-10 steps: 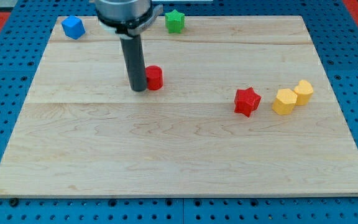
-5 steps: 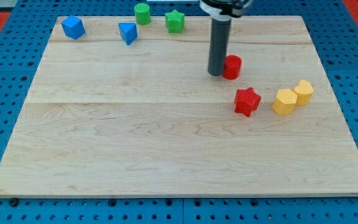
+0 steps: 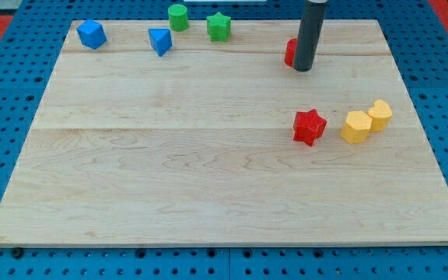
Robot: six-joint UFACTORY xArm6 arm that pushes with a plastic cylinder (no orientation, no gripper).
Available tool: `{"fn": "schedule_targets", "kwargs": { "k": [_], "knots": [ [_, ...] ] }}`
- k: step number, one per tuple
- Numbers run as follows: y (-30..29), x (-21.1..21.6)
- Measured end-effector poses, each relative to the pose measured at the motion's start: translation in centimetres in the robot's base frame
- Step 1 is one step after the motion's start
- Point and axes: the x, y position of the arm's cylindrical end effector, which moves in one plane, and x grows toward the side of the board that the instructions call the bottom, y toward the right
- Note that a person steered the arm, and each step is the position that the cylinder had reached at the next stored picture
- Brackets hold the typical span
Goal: Put the red circle to the top right side of the board
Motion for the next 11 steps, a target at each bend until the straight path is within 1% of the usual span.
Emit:
{"fn": "schedule_targets", "kwargs": {
  "k": [1,2,5,6,7,8,10,11],
  "knots": [
    [-0.4,-0.9],
    [-2.0,-1.5],
    [-2.1,-2.1],
    [-2.1,-3.5],
    [-1.5,-6.6],
    [-1.0,-7.4],
    [-1.7,-0.5],
    [-1.7,-0.5]
  ]
}}
